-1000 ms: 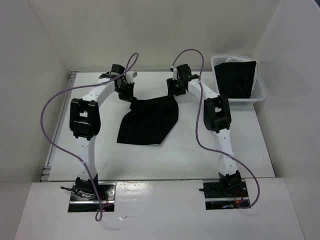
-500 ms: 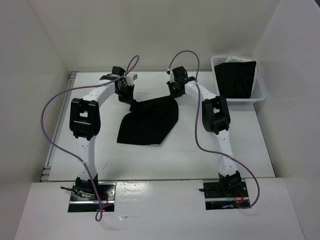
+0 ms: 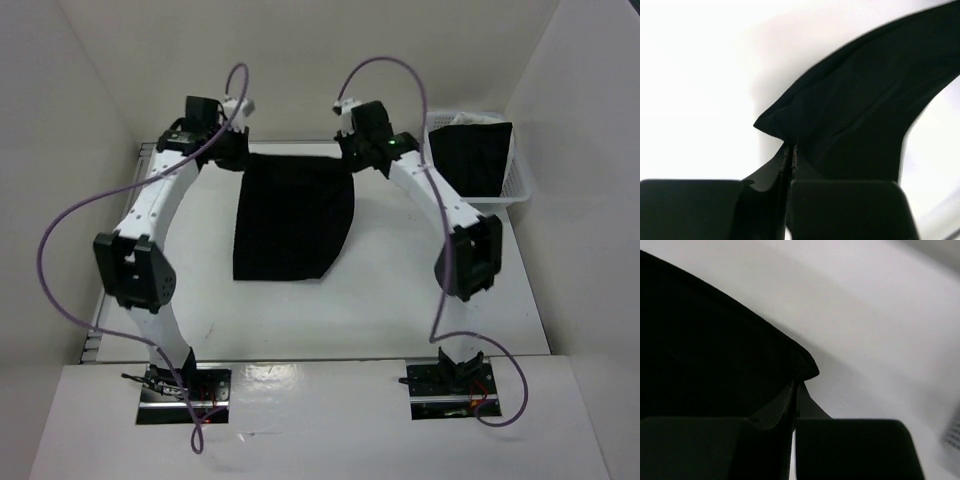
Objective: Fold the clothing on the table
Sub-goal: Flatten the skirt out
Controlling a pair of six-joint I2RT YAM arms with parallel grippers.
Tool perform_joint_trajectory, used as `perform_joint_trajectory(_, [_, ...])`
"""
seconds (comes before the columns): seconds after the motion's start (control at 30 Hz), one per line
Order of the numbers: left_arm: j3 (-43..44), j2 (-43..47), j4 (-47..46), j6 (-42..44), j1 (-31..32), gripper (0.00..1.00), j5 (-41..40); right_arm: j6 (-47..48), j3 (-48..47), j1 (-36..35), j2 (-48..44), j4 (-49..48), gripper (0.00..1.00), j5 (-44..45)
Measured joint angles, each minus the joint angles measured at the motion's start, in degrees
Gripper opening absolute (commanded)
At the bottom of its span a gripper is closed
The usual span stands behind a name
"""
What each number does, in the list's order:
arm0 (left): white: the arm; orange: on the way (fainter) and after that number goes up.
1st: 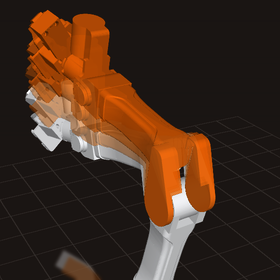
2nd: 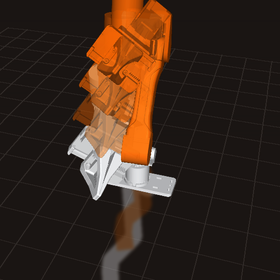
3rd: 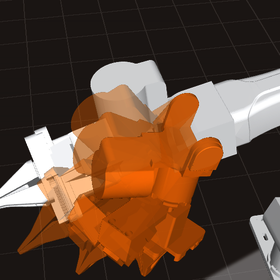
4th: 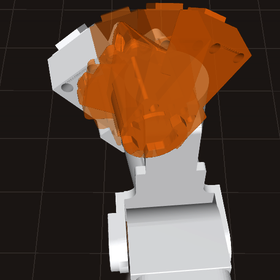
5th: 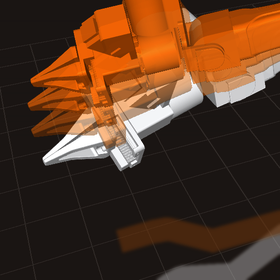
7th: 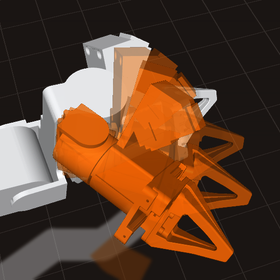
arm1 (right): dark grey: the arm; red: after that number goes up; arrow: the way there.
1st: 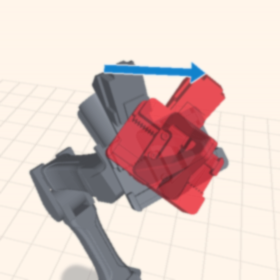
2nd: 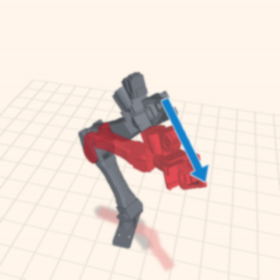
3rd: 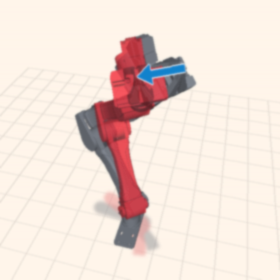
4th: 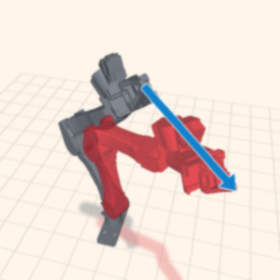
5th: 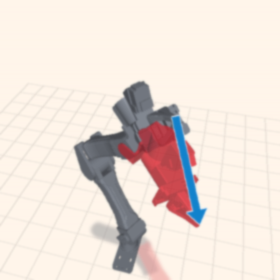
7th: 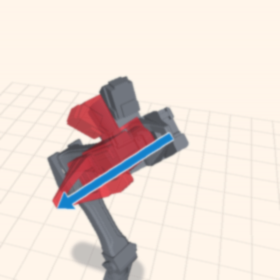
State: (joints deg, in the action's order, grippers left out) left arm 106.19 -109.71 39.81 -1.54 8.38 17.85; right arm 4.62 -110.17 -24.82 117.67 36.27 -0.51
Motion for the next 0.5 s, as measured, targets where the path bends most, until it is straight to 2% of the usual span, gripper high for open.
perform_joint_trajectory(0.1, [-1.16, 11.52, -3.56, 0.07, -0.04, 0.0, -0.87, 0.96, -0.13, -1.66, -12.15, -0.37, 0.0, 2.12])
perform_joint_trajectory(0.23, [-6.14, 25.99, -8.81, 0.46, 0.02, 0.0, -0.37, 1.53, 0.46, -4.2, -23.61, -0.9, 0.0, 3.37])
perform_joint_trajectory(0.37, [-13.57, 34.34, -11.26, 2.03, 0.22, 0.0, 1.11, 2.86, 4.26, -5.64, -29.57, -0.68, 0.0, 3.37])
perform_joint_trajectory(0.5, [-21.31, 38.49, -10.84, 4.15, 0.28, 0.0, 2.69, 4.46, 8.26, -6.82, -31.28, 1.16, 0.0, 2.4])
